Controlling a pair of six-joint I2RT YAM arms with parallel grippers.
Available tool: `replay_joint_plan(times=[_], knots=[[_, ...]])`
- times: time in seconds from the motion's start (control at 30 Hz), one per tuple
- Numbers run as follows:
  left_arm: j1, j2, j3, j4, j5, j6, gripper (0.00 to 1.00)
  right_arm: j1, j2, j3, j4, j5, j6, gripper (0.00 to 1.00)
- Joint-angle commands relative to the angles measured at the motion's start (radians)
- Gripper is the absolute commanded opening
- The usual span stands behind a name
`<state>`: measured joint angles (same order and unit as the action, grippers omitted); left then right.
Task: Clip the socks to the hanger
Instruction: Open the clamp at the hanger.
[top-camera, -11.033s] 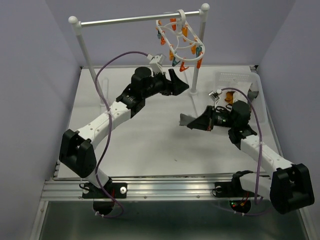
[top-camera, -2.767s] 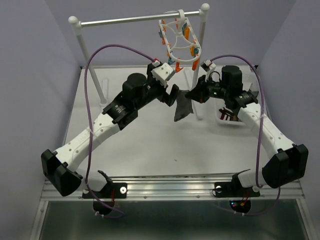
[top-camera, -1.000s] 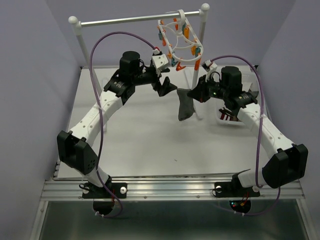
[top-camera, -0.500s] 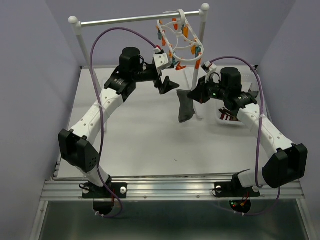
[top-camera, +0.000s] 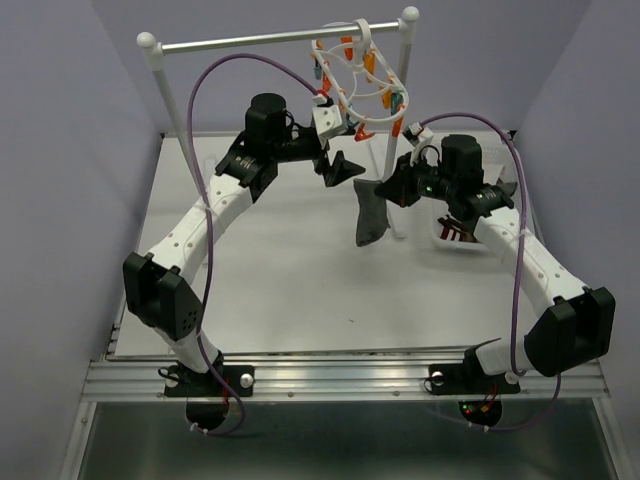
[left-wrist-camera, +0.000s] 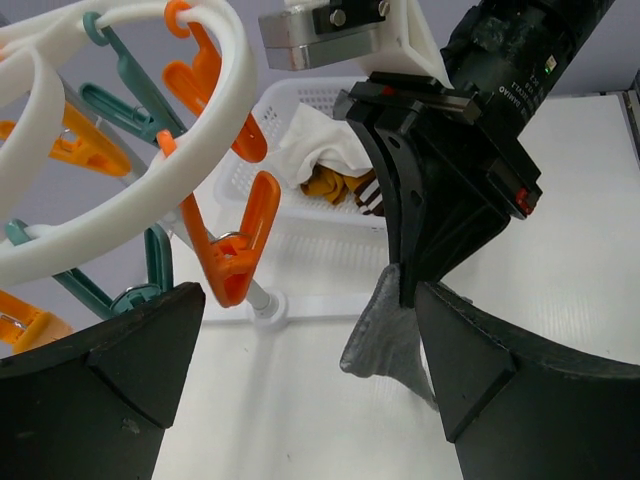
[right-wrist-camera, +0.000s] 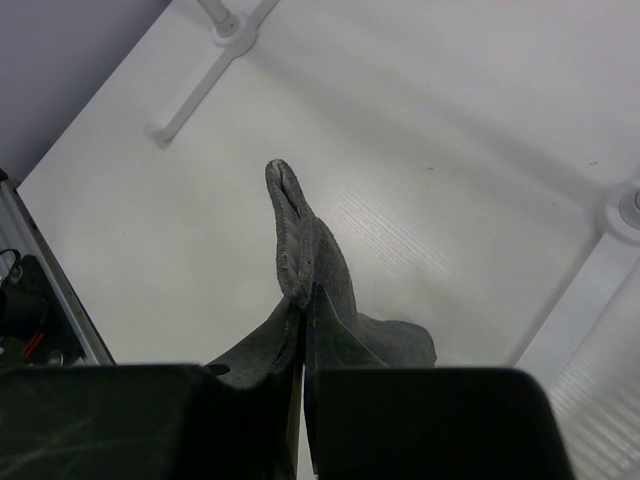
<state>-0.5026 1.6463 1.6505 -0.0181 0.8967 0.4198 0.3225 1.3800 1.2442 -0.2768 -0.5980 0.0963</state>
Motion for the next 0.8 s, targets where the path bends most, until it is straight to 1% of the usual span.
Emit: replay_joint_plan(times=[0.0,0.13,0.23,0.33,0.53,0.77], knots=[[-0.019,-0.025,0.039,0.104,-0.002,-0.048,0.99,0.007,-0.029,0.003,0.045,0.0,-0.014,0.01],[-0.036,-0.048,-0.026,0.222,-0.071,-0.125,0.99,0.007,-0.027,0.003,0.045,0.001,-0.013,0.01],[-0.057,-0.071,-0.072,0.282,-0.119,-0.133,0.99,0.007,-0.029,0.0,0.048,-0.002,-0.015,0.01],[-0.065,-0.082,-0.095,0.302,-0.108,-0.124,0.99,0.007,-0.03,0.0,0.048,-0.003,-0.01,0.01],[-0.074,-0.071,-0.092,0.337,-0.133,-0.165,0.99,0.007,-0.032,0.0,0.051,-0.013,-0.003,0.02],[-0.103,-0.075,-0.121,0.426,-0.258,-0.213,0.99,0.007,-0.033,-0.003,0.06,-0.023,0.0,0.02]])
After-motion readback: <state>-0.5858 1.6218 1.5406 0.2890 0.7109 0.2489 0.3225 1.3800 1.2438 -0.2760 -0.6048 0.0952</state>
